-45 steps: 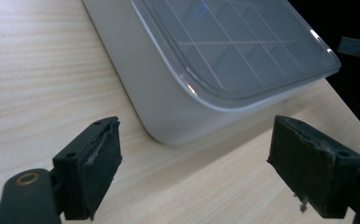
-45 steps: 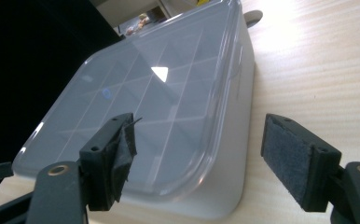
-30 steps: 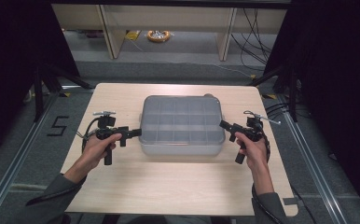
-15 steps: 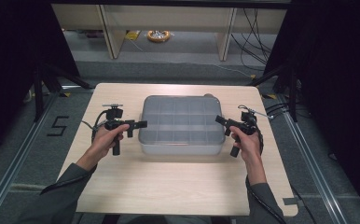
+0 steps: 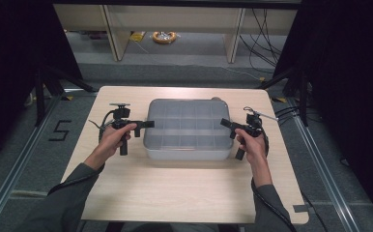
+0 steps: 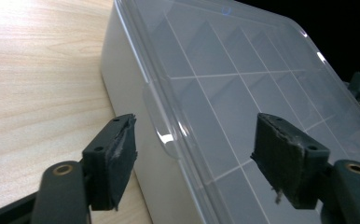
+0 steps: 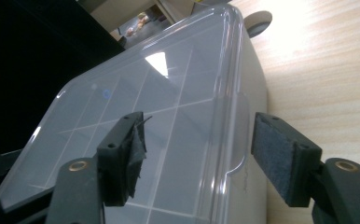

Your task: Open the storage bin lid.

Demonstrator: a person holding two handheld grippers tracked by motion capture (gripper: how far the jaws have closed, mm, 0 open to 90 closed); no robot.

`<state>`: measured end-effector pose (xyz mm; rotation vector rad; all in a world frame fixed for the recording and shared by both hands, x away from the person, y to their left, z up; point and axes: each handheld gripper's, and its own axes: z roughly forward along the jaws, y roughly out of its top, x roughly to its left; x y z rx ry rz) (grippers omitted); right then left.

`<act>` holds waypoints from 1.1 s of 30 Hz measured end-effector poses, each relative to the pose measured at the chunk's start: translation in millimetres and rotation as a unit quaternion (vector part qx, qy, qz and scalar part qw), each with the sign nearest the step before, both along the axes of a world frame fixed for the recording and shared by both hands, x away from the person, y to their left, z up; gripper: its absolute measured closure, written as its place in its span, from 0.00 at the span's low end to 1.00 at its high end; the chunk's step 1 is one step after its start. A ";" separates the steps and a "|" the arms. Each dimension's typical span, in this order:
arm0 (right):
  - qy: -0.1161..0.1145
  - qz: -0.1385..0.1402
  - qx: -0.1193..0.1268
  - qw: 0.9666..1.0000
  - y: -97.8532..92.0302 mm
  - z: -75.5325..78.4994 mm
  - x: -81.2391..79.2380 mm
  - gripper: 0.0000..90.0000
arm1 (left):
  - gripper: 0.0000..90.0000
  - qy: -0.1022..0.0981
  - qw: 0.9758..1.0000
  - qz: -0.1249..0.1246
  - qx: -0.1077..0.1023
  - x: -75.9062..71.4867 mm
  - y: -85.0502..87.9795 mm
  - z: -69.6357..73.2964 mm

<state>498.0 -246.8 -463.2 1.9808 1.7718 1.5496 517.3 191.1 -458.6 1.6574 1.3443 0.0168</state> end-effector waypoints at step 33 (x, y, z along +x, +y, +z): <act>-0.088 -0.042 0.021 0.995 -5.8 21.0 -15.9 0.73 | 0.68 -0.048 0.998 0.000 -0.037 -11.7 5.9 26.8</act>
